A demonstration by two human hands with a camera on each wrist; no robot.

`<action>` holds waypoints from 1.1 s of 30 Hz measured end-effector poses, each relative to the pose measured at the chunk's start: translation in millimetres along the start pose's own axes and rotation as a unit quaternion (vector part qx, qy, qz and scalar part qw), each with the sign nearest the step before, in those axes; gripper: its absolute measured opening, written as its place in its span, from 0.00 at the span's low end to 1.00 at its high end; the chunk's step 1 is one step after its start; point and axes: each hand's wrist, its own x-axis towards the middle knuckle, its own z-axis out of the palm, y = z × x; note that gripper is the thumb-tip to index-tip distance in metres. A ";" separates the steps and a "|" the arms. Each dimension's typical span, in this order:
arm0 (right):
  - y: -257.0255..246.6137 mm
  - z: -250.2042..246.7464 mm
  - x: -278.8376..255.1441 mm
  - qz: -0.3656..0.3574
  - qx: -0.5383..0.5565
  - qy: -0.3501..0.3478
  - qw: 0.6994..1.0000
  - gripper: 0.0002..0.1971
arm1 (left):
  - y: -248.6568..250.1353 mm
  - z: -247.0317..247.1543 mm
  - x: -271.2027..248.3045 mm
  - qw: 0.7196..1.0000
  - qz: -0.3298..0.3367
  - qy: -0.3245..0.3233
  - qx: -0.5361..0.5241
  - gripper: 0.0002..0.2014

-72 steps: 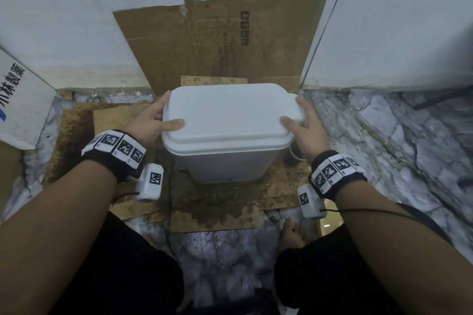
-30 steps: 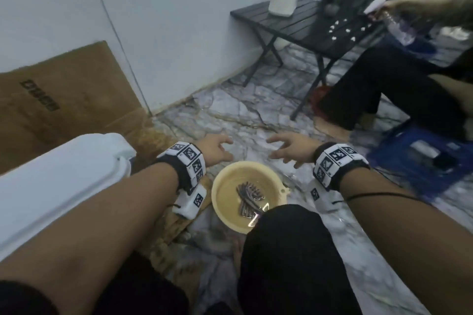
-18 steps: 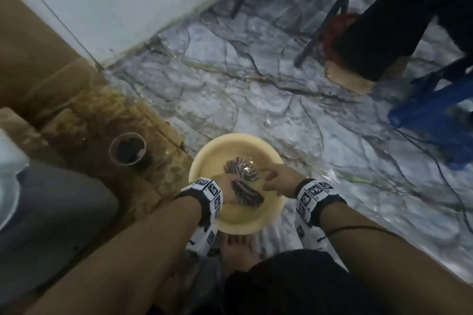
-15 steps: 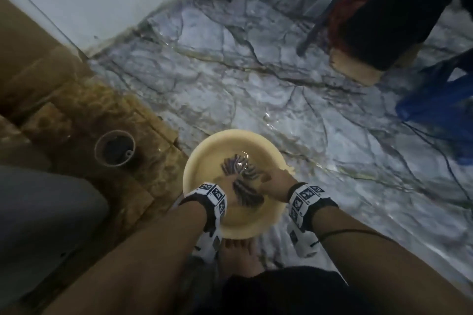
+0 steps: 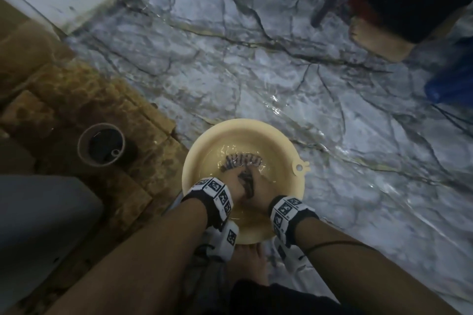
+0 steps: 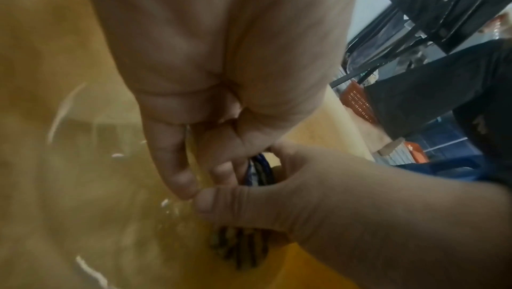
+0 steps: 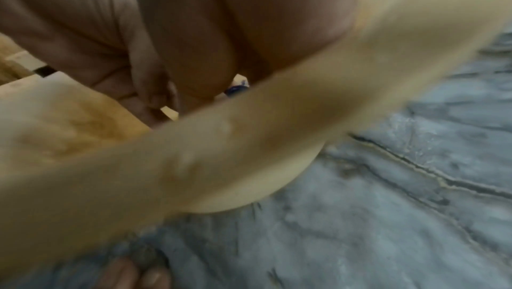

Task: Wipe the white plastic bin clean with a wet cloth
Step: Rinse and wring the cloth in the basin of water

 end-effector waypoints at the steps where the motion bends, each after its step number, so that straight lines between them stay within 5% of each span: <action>1: 0.2 1.4 0.0 -0.001 0.003 0.006 1.000 0.44 | -0.9 -0.7 -0.7 1.000 -0.008 -0.015 -0.010 0.26; 6: 1.5 -4.3 -3.1 -0.019 0.046 0.008 0.999 0.29 | -6.7 -9.5 -6.8 1.000 -0.006 0.011 0.028 0.23; 10: -3.0 -33.4 -14.2 -0.070 0.056 -0.057 0.994 0.26 | -11.1 -18.9 -17.8 0.986 0.049 0.071 0.146 0.35; 14: -2.6 -57.2 -22.0 -0.093 0.119 -0.119 0.981 0.25 | -7.4 -25.3 -17.1 0.973 0.069 0.013 0.221 0.31; 19: -4.6 -81.0 -29.2 -0.123 0.198 -0.127 0.964 0.27 | -5.1 -29.3 -18.0 0.995 0.090 -0.026 0.040 0.04; 25: -1.6 -87.1 -29.5 -0.143 0.242 -0.045 0.959 0.23 | -8.5 -36.6 -24.2 0.994 0.091 -0.012 -0.056 0.03; 33: -9.6 -70.1 -34.5 -0.156 0.109 0.056 0.980 0.20 | -7.1 -39.2 -20.2 0.987 0.071 -0.032 -0.142 0.06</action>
